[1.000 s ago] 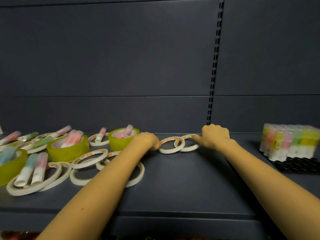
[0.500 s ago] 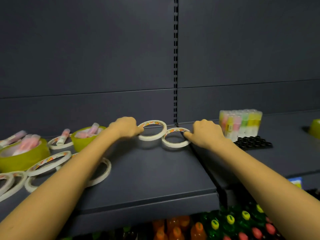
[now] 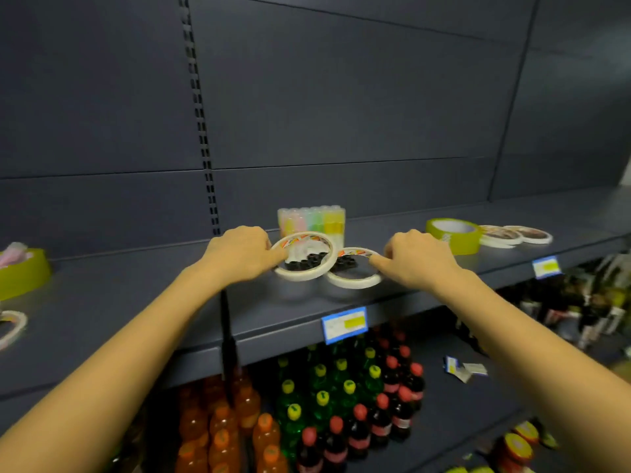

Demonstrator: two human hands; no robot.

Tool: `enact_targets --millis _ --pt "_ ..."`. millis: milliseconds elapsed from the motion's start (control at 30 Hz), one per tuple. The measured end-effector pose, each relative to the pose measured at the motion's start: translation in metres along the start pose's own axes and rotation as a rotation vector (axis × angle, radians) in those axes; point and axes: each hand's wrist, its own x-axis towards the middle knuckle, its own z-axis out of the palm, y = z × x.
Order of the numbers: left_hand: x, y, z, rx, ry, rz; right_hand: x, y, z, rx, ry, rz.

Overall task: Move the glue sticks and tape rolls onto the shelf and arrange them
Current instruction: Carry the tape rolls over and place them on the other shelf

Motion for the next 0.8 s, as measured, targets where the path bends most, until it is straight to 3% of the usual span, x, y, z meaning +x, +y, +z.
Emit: enact_targets --millis 433,800 --pt "0.035 0.208 0.066 -0.079 0.034 0.210 -0.064 0.226 -0.027 -0.106 0.037 0.254" --pt "0.113 0.318 0.100 -0.051 0.051 0.276 -0.036 0.339 -0.017 -0.121 0.051 0.374"
